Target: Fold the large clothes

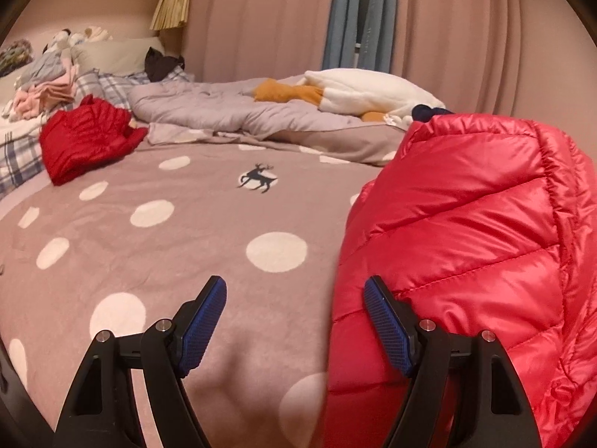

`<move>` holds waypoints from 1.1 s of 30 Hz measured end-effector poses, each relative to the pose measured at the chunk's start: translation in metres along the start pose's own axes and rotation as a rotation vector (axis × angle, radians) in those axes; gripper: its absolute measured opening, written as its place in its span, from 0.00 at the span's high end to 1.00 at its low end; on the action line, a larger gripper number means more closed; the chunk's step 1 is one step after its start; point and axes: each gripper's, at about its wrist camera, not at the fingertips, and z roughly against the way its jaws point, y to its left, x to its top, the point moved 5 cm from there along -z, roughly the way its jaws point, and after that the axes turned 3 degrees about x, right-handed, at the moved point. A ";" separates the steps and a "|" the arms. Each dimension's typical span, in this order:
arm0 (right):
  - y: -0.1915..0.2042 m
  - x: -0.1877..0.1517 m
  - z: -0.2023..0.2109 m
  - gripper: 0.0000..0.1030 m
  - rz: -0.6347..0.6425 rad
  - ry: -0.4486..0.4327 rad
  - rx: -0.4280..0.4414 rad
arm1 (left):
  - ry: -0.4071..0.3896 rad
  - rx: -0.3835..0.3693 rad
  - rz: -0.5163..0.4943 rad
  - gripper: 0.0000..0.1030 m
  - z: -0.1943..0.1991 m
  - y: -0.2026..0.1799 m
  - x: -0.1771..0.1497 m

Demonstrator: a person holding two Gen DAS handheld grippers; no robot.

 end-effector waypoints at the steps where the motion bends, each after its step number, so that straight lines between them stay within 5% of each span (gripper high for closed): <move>1: 0.011 0.009 0.001 0.25 0.013 -0.027 0.033 | -0.009 0.001 -0.007 0.26 0.000 -0.002 0.001; 7: 0.057 0.032 -0.055 0.30 0.039 -0.047 0.134 | -0.035 -0.018 -0.059 0.26 0.004 -0.022 0.006; 12: 0.021 -0.006 -0.113 0.45 -0.081 0.136 0.100 | 0.005 -0.066 -0.038 0.26 0.001 -0.017 0.005; 17: -0.001 -0.028 -0.106 0.45 -0.118 0.167 0.085 | 0.041 -0.182 0.018 0.26 -0.004 -0.025 0.010; 33: -0.029 -0.059 -0.141 0.40 -0.026 0.280 -0.013 | 0.050 -0.175 -0.052 0.26 -0.030 -0.062 -0.016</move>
